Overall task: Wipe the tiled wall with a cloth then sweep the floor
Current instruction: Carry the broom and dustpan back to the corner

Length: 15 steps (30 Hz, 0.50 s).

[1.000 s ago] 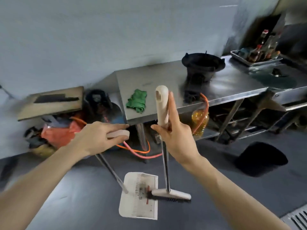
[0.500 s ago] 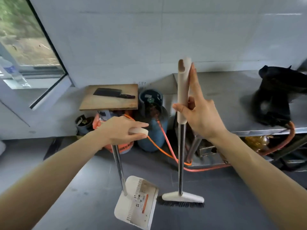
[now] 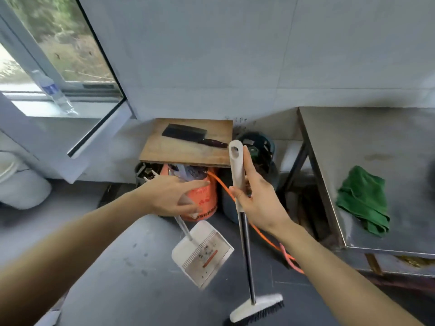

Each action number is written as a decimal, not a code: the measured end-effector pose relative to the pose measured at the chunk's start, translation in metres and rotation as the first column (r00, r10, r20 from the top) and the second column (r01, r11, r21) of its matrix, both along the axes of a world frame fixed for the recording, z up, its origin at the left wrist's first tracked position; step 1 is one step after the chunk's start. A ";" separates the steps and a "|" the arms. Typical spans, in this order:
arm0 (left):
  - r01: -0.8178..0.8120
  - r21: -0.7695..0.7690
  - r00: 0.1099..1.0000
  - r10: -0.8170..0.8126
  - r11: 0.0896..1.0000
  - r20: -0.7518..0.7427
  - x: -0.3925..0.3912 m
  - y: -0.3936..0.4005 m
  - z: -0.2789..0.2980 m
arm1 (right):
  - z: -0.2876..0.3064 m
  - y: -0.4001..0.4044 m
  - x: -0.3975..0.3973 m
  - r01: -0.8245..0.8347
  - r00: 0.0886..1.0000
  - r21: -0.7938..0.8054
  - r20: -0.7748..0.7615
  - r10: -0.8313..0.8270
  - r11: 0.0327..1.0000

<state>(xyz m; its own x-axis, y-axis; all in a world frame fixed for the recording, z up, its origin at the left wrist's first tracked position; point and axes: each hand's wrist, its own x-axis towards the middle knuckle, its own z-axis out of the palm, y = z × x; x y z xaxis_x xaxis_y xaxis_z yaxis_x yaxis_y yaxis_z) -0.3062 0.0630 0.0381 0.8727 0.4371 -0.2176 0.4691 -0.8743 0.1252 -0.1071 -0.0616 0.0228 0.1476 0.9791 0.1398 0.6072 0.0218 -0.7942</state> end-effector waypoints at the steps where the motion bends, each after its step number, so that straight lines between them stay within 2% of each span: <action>1: 0.008 -0.011 1.000 -0.008 1.000 -0.021 0.002 0.009 -0.004 | -0.007 0.010 -0.001 0.002 1.000 -0.023 -0.012 -0.002 1.000; 7: 0.094 -0.052 0.992 -0.098 0.994 -0.083 0.019 0.083 -0.058 | -0.052 0.068 -0.009 0.056 0.996 -0.140 -0.068 -0.066 0.989; 11: 0.198 -0.051 0.966 -0.204 0.979 -0.161 0.044 0.133 -0.092 | -0.092 0.108 -0.010 0.158 0.979 -0.221 -0.092 -0.182 0.962; 15: 0.345 -0.063 0.920 -0.350 0.937 -0.173 0.068 0.179 -0.118 | -0.127 0.149 -0.007 0.275 0.949 -0.242 -0.086 -0.303 0.931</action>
<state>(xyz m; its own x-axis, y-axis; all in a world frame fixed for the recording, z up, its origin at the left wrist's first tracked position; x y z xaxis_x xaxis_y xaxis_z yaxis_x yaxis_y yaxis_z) -0.2381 0.2417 -0.0801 0.9139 0.1039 -0.3924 0.1535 -0.9834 0.0970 -0.1138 0.0870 -0.1038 0.4307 0.8952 -0.1143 0.4606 -0.3269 -0.8252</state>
